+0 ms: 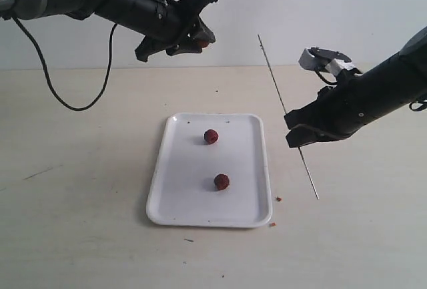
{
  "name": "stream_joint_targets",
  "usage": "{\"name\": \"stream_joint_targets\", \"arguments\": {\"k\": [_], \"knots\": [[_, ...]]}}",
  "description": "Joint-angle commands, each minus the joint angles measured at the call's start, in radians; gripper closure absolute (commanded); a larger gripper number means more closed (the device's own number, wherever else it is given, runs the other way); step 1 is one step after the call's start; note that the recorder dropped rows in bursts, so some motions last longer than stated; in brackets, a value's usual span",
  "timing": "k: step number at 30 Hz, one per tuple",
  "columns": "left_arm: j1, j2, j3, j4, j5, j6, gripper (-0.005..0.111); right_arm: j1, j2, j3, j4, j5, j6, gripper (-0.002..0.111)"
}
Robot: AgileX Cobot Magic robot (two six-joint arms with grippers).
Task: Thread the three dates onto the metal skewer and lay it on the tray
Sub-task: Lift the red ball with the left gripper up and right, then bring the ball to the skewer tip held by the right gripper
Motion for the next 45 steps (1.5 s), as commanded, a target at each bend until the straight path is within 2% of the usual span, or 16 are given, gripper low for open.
{"name": "stream_joint_targets", "arguments": {"k": [1, 7, 16, 29, 45], "knots": [[0.000, -0.012, 0.002, -0.034, -0.036, 0.003, 0.073, 0.000, -0.001, 0.031, 0.103, 0.059, -0.095, 0.108], [0.001, -0.012, 0.002, -0.038, -0.013, 0.003, 0.073, 0.012, -0.001, 0.039, 0.187, 0.204, -0.206, 0.108], [0.001, -0.016, 0.002, -0.108, 0.039, 0.043, 0.073, 0.116, -0.001, 0.039, 0.172, 0.157, -0.214, 0.108], [0.001, -0.022, 0.002, -0.116, 0.039, 0.063, 0.073, 0.116, -0.001, 0.039, 0.148, 0.034, -0.159, 0.108], [-0.001, -0.022, 0.002, -0.116, 0.050, 0.085, 0.073, 0.116, -0.001, 0.039, 0.156, 0.079, -0.169, 0.108]]}}
